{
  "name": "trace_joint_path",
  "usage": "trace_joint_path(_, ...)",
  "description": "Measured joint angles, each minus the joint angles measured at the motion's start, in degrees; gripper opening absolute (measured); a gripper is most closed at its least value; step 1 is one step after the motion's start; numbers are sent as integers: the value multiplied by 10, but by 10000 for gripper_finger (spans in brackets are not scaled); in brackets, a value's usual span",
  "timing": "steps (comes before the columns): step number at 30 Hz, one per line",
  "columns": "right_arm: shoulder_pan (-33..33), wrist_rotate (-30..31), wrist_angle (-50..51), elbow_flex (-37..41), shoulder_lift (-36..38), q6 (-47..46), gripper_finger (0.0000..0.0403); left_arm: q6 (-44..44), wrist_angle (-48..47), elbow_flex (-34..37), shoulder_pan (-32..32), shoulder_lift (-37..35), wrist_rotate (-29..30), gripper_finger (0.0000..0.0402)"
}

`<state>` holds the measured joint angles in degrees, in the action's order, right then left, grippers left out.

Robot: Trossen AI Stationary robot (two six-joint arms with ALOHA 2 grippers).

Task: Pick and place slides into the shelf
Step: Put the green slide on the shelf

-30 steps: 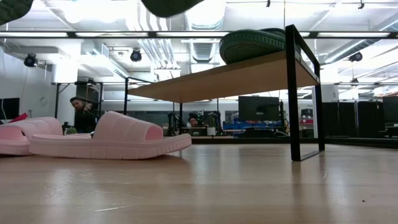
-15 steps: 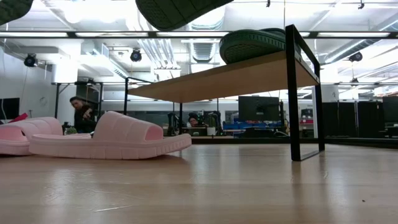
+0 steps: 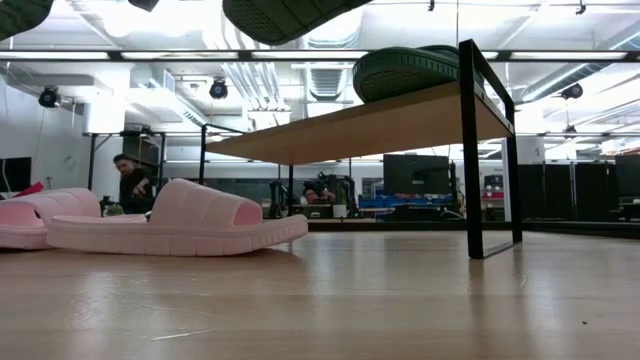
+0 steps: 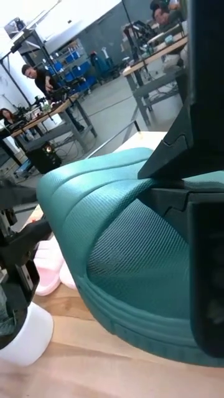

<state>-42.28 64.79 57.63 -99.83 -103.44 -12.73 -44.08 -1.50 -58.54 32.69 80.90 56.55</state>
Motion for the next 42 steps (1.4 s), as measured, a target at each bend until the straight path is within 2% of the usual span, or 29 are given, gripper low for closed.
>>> trace_joint_path(8,-14,13,-1,-16,0,92,13,-46,-11,4,0,-20,-24,46)
trace_joint_path(12,-41,52,-2,-32,0,137,13,-46,-17,14,1,-45,-68,46)
trace_joint_path(16,-58,67,-6,-38,1,164,17,-88,8,36,2,-76,-127,46)
trace_joint_path(22,-76,136,-61,-43,15,245,61,-124,6,77,2,-113,-126,45)
trace_joint_path(26,-74,133,-90,-41,13,269,99,-122,24,97,3,-140,-126,45)
trace_joint_path(30,-84,80,-96,-41,18,275,136,-127,21,110,3,-163,-182,45)
trace_joint_path(32,-89,44,-143,-40,18,329,151,-142,35,117,4,-176,-217,44)
trace_joint_path(35,-98,-47,-235,-40,21,431,166,-171,64,133,3,-195,-262,44)
trace_joint_path(38,-109,-123,-255,-41,22,485,170,-195,95,145,3,-210,-313,44)
trace_joint_path(42,-107,-130,-255,-22,22,495,165,-232,142,163,4,-211,-370,44)
